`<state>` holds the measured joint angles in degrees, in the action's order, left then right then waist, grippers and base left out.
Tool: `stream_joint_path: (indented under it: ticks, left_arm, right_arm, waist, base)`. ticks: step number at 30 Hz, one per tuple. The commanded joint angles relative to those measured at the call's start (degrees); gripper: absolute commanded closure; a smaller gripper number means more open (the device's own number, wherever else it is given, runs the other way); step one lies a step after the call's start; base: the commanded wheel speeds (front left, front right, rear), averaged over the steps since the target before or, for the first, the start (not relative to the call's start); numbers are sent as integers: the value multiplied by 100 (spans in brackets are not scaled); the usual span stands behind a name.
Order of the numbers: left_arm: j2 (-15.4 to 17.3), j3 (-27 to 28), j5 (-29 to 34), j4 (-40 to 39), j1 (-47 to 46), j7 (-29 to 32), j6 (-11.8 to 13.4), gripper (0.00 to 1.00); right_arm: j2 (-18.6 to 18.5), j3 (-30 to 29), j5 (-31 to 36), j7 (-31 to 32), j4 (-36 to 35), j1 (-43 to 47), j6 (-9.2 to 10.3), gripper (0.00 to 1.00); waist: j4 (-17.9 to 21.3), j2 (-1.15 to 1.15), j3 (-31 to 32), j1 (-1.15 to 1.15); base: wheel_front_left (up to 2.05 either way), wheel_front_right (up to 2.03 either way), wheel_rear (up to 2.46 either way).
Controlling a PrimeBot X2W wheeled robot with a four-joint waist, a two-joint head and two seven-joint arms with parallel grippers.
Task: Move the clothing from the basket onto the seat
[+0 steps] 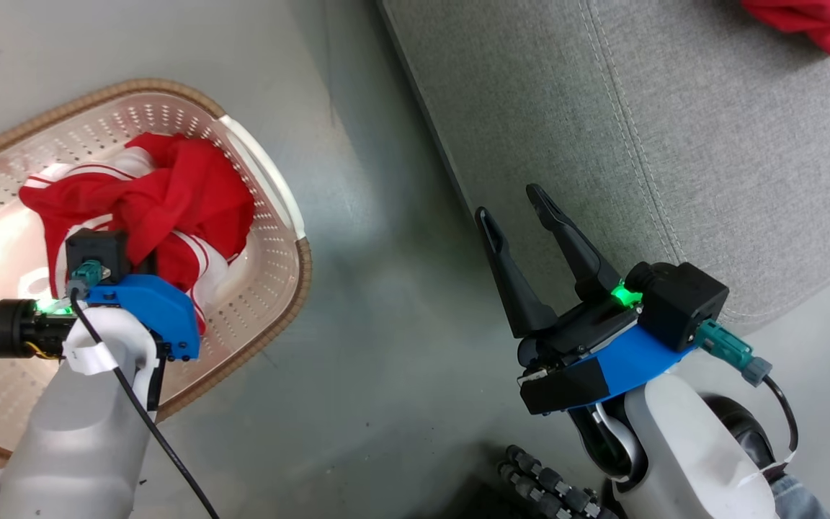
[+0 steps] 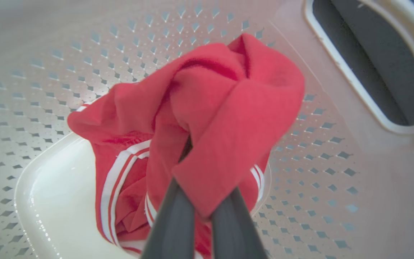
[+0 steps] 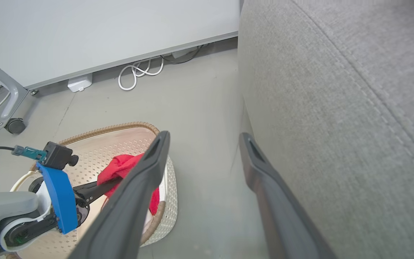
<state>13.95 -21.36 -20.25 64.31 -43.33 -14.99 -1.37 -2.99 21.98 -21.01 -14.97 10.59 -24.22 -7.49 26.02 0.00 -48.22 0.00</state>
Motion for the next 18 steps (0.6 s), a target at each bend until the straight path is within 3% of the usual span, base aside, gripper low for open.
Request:
stream_joint_path:
  ticks: [1, 18]
  left_arm:
    - [-20, -16, -23, -35, -21, -27, -12, 100]
    - [-623, -83, 71, -474, 547, -28, -106, 100]
  right_arm:
    - [19, -20, 17, -31, 20, -65, -1, 0]
    - [14, -245, 479, -31, 427, 325, -1, 0]
  waist:
    - [-70, 0, 87, 0]
    - [-909, 0, 1505, 0]
  base:
    - [0, 0, 0]
    - [0, 0, 0]
